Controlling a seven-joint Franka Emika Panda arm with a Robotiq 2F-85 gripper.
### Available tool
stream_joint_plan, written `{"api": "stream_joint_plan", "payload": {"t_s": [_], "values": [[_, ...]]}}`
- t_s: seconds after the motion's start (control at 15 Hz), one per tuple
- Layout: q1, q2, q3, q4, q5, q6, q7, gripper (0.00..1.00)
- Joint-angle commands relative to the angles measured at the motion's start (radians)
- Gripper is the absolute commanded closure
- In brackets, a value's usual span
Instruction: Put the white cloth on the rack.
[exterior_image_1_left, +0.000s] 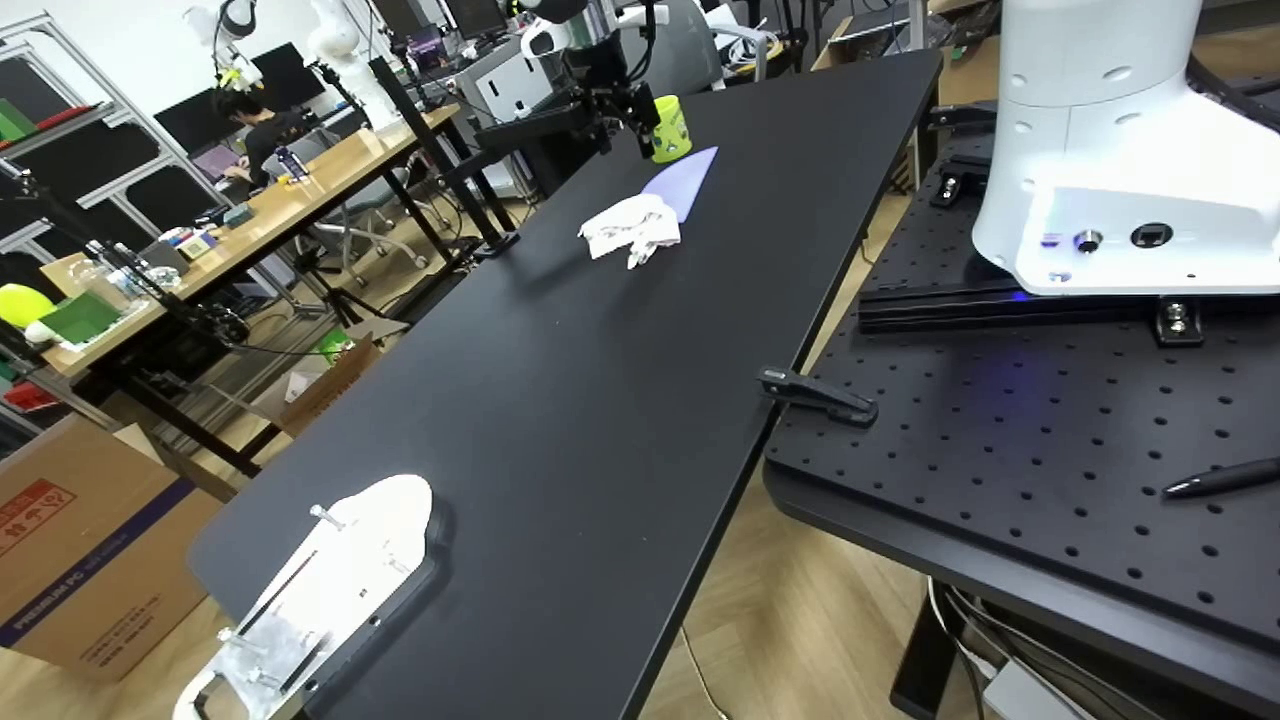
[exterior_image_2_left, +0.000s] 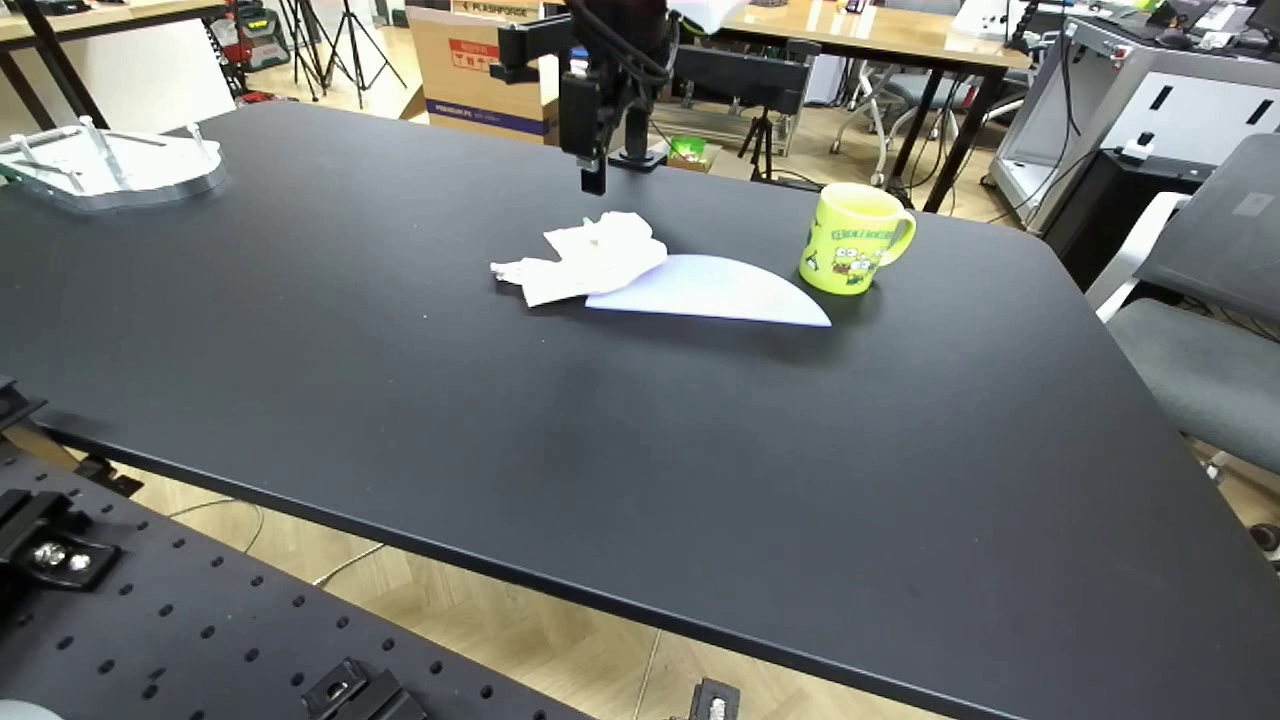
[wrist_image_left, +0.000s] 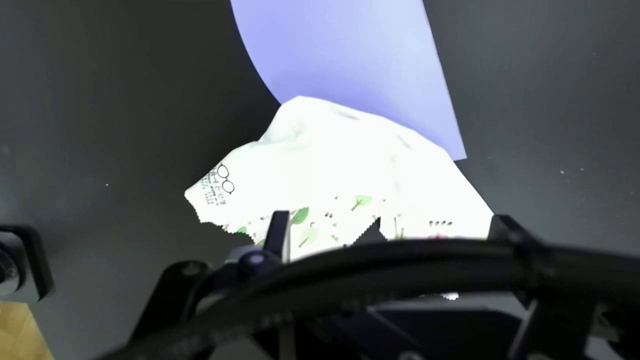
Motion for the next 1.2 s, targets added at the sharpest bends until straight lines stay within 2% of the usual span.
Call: {"api": "stream_joint_plan", "payload": {"t_s": [0.0, 0.27, 0.47, 0.73, 0.8, 0.87, 1.13], "values": [[-0.076, 0.060, 0.049, 0.005, 0.080, 0.046, -0.107, 0.00], [-0.112, 0.129, 0.061, 0.016, 0.030, 0.082, -0.228, 0.00], [-0.078, 0.167, 0.029, 0.030, -0.073, 0.102, -0.243, 0.00], [-0.075, 0.205, 0.037, 0.054, -0.147, 0.109, -0.244, 0.00], [-0.075, 0.212, 0.038, 0.058, -0.154, 0.113, -0.241, 0.25], [-0.074, 0.217, 0.037, 0.063, -0.164, 0.117, -0.238, 0.26], [-0.077, 0.237, 0.037, 0.077, -0.183, 0.133, -0.238, 0.55]]}}
